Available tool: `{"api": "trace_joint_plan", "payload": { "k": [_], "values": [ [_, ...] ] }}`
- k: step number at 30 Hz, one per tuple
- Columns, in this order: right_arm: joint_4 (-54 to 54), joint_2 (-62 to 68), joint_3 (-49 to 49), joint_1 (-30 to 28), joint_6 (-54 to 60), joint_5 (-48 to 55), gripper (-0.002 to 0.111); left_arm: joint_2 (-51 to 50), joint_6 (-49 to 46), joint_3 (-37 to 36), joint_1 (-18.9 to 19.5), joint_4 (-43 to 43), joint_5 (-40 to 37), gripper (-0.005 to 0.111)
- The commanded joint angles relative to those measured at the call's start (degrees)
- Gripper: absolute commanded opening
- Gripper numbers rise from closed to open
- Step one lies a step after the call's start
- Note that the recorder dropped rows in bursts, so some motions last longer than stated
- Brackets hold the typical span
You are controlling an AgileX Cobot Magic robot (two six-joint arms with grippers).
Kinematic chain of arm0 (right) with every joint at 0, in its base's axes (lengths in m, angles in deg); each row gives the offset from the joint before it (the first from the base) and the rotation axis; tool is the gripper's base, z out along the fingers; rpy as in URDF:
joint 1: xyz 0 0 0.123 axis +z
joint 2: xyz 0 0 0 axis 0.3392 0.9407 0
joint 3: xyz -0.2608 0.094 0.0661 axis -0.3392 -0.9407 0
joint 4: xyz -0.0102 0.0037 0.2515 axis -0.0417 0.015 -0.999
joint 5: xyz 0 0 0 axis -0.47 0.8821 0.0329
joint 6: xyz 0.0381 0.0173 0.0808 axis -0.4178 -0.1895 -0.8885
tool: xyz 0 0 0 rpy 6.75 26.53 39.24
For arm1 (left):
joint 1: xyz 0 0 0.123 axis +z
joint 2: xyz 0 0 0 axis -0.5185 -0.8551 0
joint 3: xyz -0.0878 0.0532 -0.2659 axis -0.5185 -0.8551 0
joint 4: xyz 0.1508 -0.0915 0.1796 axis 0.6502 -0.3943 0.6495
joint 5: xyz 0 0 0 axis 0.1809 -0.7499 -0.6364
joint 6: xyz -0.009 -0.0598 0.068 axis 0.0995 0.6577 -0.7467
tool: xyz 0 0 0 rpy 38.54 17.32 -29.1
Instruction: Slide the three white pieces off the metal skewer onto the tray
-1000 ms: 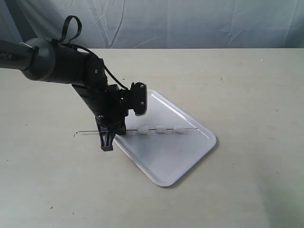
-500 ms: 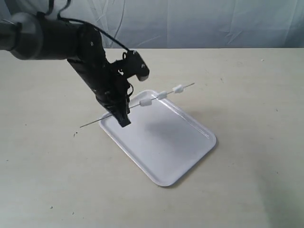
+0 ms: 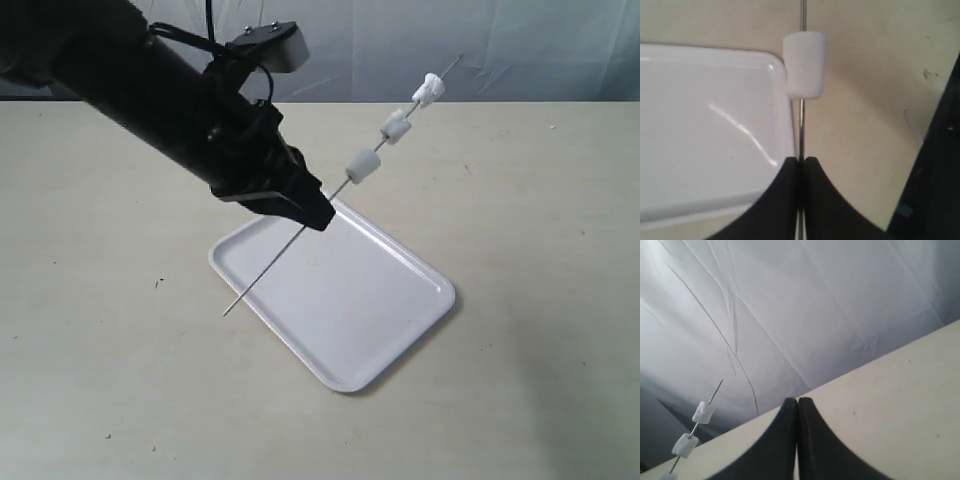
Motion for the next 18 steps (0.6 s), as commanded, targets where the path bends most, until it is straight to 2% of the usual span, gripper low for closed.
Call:
{"api": "trace_joint_plan", "payload": {
  "k": [1, 5, 7, 11, 15, 18],
  "values": [
    [-7.3, 9.5, 4.4, 3.1, 11.8, 4.6, -0.001, 3.9, 0.5, -7.1, -0.2, -6.4, -0.3, 0.0],
    [-15.7, 22.5, 9.1, 8.0, 25.4, 4.6, -0.001, 6.5, 0.5, -13.0, -0.2, -9.3, 2.7, 0.0],
    [-16.0, 29.7, 12.1, 9.0, 27.1, 5.5, -0.001, 7.5, 0.4, -15.8, -0.2, -11.4, 4.0, 0.0],
    [-16.0, 46.6, 20.0, 9.3, 30.0, 13.4, 0.0, 8.7, 0.0, -20.6, -0.1, -18.9, 5.3, 0.0],
    [-19.5, 61.4, 26.2, 9.3, 35.8, 16.6, 0.01, 8.7, -3.2, -26.9, 0.0, -26.0, 11.1, 0.0],
    [-32.7, 69.2, 27.5, 7.9, 53.2, 16.4, 0.01, 8.7, -11.7, -31.5, 1.3, -33.6, 13.5, 0.0]
  ]
}}
